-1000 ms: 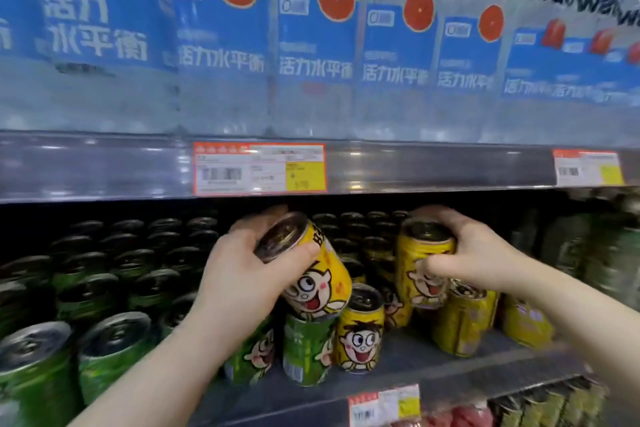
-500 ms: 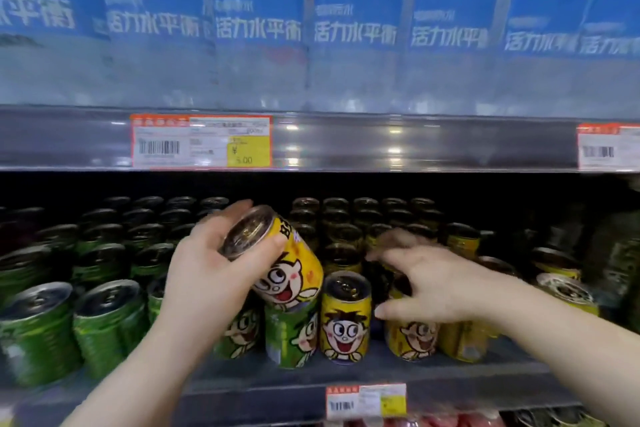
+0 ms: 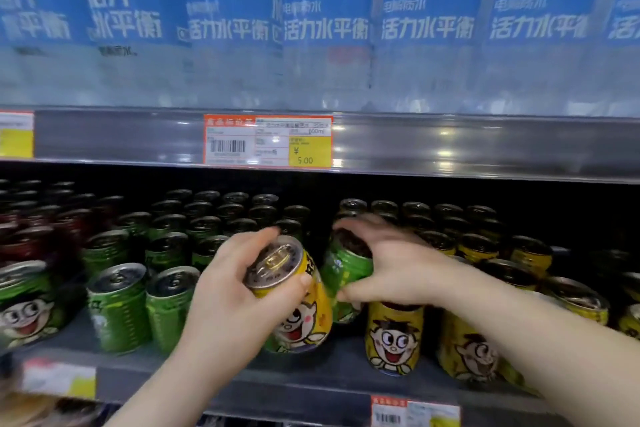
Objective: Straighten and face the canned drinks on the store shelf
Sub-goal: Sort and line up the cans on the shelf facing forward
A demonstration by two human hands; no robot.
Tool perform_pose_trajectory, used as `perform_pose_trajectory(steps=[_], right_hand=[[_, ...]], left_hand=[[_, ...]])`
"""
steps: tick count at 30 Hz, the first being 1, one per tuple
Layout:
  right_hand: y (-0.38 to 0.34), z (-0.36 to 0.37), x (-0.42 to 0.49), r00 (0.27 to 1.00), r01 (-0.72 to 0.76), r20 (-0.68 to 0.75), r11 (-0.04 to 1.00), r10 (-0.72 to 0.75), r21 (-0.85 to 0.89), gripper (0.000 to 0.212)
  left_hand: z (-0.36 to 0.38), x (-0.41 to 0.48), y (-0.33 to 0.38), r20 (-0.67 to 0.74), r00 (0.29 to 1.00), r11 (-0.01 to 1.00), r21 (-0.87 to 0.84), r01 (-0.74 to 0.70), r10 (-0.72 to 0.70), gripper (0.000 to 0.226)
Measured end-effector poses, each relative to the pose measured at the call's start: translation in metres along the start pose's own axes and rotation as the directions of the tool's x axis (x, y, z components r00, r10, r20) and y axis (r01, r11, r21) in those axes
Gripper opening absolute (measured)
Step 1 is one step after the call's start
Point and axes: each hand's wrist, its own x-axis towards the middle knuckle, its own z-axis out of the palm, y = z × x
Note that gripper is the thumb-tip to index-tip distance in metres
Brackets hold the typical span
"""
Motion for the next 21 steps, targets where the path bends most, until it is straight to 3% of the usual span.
perform_pose_trajectory(steps=[3,7,9,11,14,18,21], right_hand=[[0.012,-0.028,-0.005,0.991,-0.086,-0.101,0.995,0.09,0.046,0.093],[0.026,-0.036,-0.014,0.976,-0.163,-0.137,0.986,0.167,0.042,0.098],[0.029,-0.036,-0.018,0.974,-0.169,-0.143,0.985,0.173,0.042,0.1],[0.031,-0.034,-0.02,0.977,-0.156,-0.14,0.987,0.16,0.044,0.1],[0.031,-0.03,-0.021,0.984,-0.112,-0.137,0.992,0.118,0.055,0.098],[0.021,-0.026,-0.012,0.986,-0.041,-0.158,0.994,0.056,0.098,0.095],[0.006,-0.018,0.003,0.983,0.026,-0.182,0.991,-0.001,0.135,0.094]], left_hand=[[0.02,-0.001,-0.001,0.059,0.995,0.995,0.05,-0.08,0.077,0.075],[0.052,-0.003,-0.006,0.27,0.96,0.958,0.247,-0.146,0.076,0.088],[0.066,-0.006,-0.009,0.303,0.951,0.877,0.437,-0.2,0.066,0.081],[0.077,-0.009,-0.016,0.264,0.96,0.726,0.643,-0.243,0.087,0.065],[0.086,-0.007,-0.027,0.232,0.97,0.591,0.773,-0.23,0.075,0.058],[0.078,-0.01,-0.028,0.185,0.982,0.585,0.794,-0.166,0.027,0.053],[0.054,-0.02,-0.036,0.066,0.991,0.752,0.646,-0.129,0.113,0.042]])
